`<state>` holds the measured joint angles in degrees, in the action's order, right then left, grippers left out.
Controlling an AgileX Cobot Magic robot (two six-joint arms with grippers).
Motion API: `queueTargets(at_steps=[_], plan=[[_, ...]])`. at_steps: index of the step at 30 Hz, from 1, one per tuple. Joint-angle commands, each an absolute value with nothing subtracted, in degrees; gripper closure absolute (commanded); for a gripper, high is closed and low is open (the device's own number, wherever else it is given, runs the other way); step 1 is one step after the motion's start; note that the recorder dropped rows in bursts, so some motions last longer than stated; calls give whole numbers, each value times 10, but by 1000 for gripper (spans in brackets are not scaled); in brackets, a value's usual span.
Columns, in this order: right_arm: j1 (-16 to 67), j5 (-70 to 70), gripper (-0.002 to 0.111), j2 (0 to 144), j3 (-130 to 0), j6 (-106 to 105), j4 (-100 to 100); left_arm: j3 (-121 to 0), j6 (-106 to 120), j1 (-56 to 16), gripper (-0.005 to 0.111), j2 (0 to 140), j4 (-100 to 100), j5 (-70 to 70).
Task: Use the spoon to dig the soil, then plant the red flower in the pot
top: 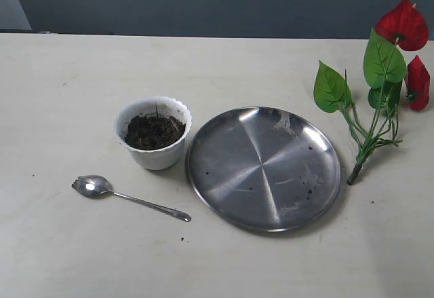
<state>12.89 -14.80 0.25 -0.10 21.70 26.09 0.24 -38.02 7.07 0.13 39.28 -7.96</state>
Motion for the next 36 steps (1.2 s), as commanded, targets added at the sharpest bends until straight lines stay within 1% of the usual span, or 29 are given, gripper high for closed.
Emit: queueTargets(at_steps=[1,2,4,6,9,11,13,16,18,20,22,24,28,31,33,34,36], plan=[[127,-188,109,0,0,332,181,0,-384,67,106,0,389,-86],[127,-189,109,0,0,388,100,0,-384,67,106,0,389,-86],[134,-191,109,0,-18,545,-126,0,-384,67,106,0,389,-86],[145,-246,109,6,-54,748,-427,0,-384,67,106,0,389,-86],[148,-333,109,90,-128,953,-750,0,-384,67,106,0,389,-86],[148,-363,109,162,-184,1042,-885,0,-384,67,106,0,389,-86],[159,-395,109,244,-232,1079,-959,0,-384,67,106,0,389,-85],[195,-470,109,385,-311,1078,-999,0,-384,67,106,0,389,-85],[238,-516,109,493,-368,1080,-999,0,-384,67,106,0,389,-85],[297,-527,109,569,-418,1077,-999,0,-384,67,106,0,389,-85],[361,-484,109,633,-453,1074,-999,0,-384,67,106,0,389,-85],[441,-401,109,694,-483,1060,-999,0,-384,67,106,0,389,-85],[569,-177,109,800,-529,1045,-999,0,-384,67,106,0,389,-85],[628,-21,109,866,-551,1035,-999,0,-384,67,106,0,389,-85],[652,82,109,891,-553,1001,-999,0,-384,67,106,0,389,-85],[664,138,109,903,-553,965,-991,0,-384,67,106,0,389,-85],[683,269,109,919,-559,831,-886,0,-384,67,106,0,389,-86]])
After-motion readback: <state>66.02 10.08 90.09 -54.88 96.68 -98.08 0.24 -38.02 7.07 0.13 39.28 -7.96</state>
